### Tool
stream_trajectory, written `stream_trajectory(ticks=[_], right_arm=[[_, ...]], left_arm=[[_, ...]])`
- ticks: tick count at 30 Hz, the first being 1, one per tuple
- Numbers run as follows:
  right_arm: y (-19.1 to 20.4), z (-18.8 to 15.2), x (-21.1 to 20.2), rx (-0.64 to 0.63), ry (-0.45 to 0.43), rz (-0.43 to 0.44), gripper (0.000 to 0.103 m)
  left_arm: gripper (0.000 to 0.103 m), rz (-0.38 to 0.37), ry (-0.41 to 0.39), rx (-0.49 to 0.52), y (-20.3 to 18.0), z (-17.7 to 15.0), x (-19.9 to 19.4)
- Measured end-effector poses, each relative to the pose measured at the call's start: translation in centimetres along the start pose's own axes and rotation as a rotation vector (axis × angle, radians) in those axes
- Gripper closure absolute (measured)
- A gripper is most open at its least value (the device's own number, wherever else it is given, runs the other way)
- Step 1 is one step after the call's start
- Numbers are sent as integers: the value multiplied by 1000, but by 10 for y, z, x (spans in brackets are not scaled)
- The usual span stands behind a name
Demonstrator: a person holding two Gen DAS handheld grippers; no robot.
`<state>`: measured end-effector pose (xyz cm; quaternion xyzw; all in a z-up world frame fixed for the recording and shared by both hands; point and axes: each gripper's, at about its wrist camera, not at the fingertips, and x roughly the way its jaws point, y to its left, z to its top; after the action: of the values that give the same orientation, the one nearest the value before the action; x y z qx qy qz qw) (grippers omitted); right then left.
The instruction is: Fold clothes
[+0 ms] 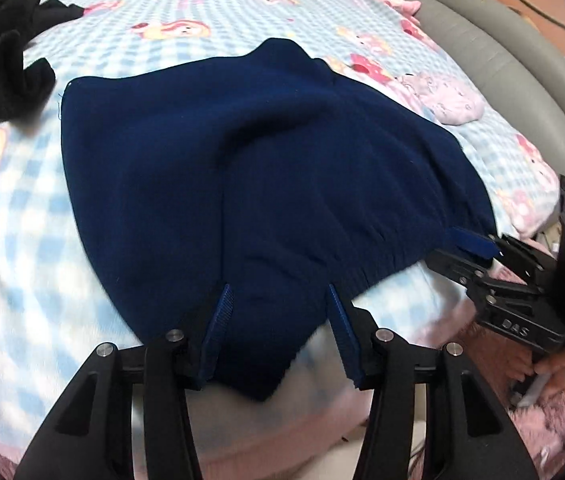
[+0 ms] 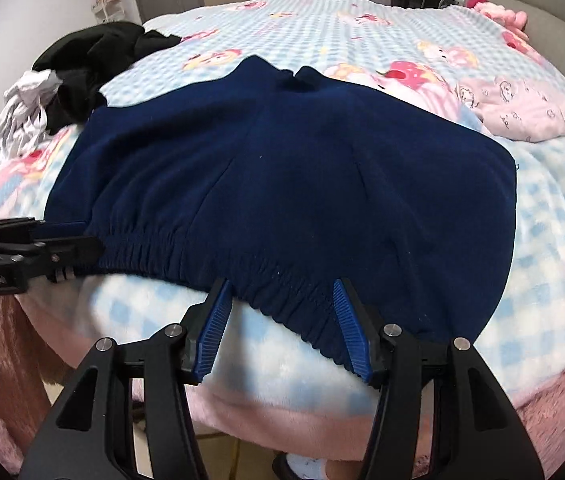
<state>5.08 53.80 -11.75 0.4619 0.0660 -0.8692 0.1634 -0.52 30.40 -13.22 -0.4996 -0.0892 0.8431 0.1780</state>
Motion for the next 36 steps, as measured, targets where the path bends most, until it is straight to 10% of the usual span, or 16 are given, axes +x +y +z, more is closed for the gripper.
stream_trajectory(ticks=[6, 17, 20, 25, 31, 36], right_arm=[[-4, 12, -20, 15, -95, 58, 50], [32, 106, 19, -36, -87, 175, 49], [61, 112, 51, -74, -34, 202, 49], [79, 89, 73, -120, 42, 172, 49], [72, 70, 66, -90, 59, 186, 49], [67, 69, 54, -57, 32, 180, 49]], left_arm=[[46, -13, -186, -154, 39, 19, -46], [48, 58, -147, -329, 130, 62, -17], [86, 48, -143, -331, 132, 67, -3], [93, 78, -152, -338, 143, 73, 4], [89, 68, -174, -366, 150, 63, -21], [56, 73, -287, -156, 94, 58, -51]])
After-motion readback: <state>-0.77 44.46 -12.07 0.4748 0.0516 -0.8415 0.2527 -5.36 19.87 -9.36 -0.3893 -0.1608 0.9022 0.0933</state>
